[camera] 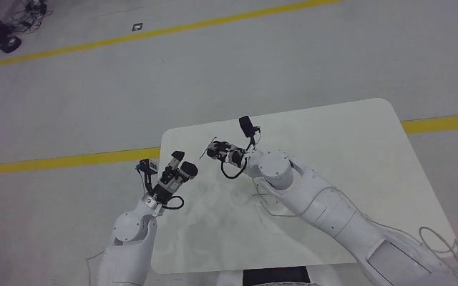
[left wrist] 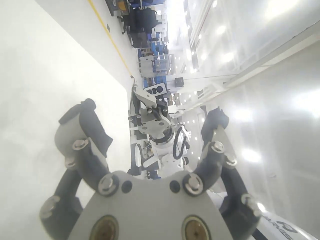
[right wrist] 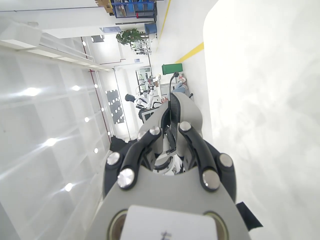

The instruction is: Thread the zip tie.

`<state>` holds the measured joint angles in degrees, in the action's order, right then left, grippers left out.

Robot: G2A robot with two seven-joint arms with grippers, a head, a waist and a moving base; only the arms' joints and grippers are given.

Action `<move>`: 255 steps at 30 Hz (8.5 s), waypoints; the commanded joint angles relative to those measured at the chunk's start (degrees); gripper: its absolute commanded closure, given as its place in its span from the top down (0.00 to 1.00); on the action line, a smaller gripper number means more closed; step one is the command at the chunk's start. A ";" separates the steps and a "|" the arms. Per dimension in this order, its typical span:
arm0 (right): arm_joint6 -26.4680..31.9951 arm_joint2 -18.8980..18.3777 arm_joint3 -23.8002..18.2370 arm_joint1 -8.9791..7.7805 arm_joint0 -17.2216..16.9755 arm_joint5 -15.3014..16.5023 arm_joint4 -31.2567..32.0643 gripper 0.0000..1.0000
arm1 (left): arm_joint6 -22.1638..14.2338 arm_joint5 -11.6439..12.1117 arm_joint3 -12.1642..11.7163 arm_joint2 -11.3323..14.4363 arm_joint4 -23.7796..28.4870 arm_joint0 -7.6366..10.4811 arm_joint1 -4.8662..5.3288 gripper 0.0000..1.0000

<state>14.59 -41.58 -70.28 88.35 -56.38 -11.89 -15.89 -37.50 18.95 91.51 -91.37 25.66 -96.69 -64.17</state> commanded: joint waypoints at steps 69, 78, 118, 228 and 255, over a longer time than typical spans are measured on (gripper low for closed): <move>-2.83 -0.01 -2.22 3.68 -3.02 -3.61 9.52 0.00 | -1.61 -4.43 -2.66 1.64 2.10 1.77 0.86 0.11; -2.38 -0.47 -1.76 4.06 -3.05 -3.15 10.33 0.00 | -1.94 -4.21 -3.33 1.95 1.82 2.23 0.99 0.04; 18.42 -11.36 5.31 2.92 -3.90 7.12 1.44 1.00 | -18.71 -10.04 -5.36 -2.59 8.32 2.49 3.05 0.00; 45.41 -7.06 23.13 5.13 3.72 9.37 -20.81 0.00 | -38.88 -22.02 -12.29 -6.90 18.04 3.38 5.35 0.42; 39.51 -8.57 15.10 3.82 -2.13 7.41 -20.88 0.00 | -31.29 -19.33 -9.36 -3.06 20.60 3.35 4.98 1.00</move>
<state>54.85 -50.14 -54.64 92.18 -58.16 -4.29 -36.61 -68.74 -0.04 82.00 -94.64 46.37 -93.28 -59.22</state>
